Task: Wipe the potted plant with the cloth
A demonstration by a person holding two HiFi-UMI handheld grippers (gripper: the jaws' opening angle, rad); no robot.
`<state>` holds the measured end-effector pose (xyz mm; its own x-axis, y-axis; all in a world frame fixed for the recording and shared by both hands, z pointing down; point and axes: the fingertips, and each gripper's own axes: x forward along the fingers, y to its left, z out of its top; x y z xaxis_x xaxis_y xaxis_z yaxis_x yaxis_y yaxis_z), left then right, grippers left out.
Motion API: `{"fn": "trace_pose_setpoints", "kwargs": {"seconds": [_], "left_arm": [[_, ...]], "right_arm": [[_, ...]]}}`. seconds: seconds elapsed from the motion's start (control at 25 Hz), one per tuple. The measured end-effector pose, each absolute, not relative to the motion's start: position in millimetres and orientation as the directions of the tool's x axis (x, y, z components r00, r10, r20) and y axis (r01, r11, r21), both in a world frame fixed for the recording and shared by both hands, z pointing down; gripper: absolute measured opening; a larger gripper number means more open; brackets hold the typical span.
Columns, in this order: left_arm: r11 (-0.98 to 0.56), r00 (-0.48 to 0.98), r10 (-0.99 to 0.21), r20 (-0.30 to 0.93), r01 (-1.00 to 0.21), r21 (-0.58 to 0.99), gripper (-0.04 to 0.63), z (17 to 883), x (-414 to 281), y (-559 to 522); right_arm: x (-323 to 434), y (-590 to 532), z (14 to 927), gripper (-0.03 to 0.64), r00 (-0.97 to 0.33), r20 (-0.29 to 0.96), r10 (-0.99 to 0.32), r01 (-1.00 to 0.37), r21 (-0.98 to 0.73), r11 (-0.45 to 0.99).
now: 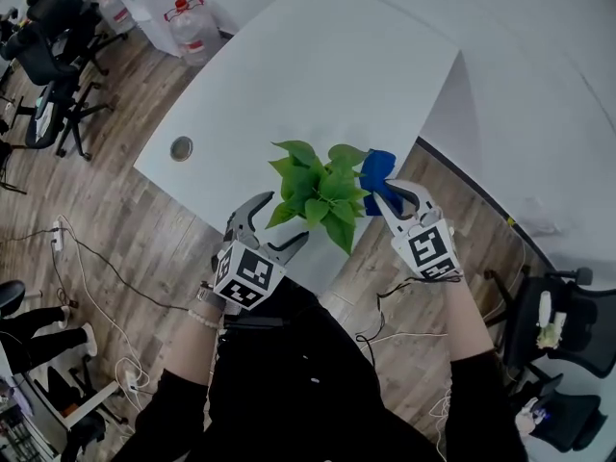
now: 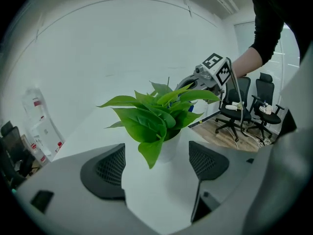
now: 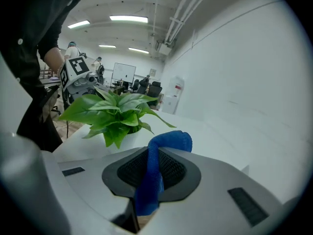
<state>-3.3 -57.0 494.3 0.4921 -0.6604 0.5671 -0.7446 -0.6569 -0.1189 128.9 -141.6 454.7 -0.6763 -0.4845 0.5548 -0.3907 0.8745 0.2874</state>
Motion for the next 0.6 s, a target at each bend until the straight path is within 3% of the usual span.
{"fn": "trace_pose_setpoints", "kwargs": {"seconds": [0.36, 0.6], "left_arm": [[-0.711, 0.543, -0.615, 0.572, -0.695, -0.105, 0.396, 504.3, 3.8, -72.2], [-0.744, 0.575, -0.591, 0.566, -0.659, -0.107, 0.396, 507.9, 12.7, -80.6]], "right_arm": [[75.5, -163.8, 473.2, 0.086, -0.711, 0.653, -0.262, -0.078, 0.298, 0.952], [57.0, -154.8, 474.9, 0.086, -0.705, 0.692, -0.154, 0.059, 0.275, 0.960]]}}
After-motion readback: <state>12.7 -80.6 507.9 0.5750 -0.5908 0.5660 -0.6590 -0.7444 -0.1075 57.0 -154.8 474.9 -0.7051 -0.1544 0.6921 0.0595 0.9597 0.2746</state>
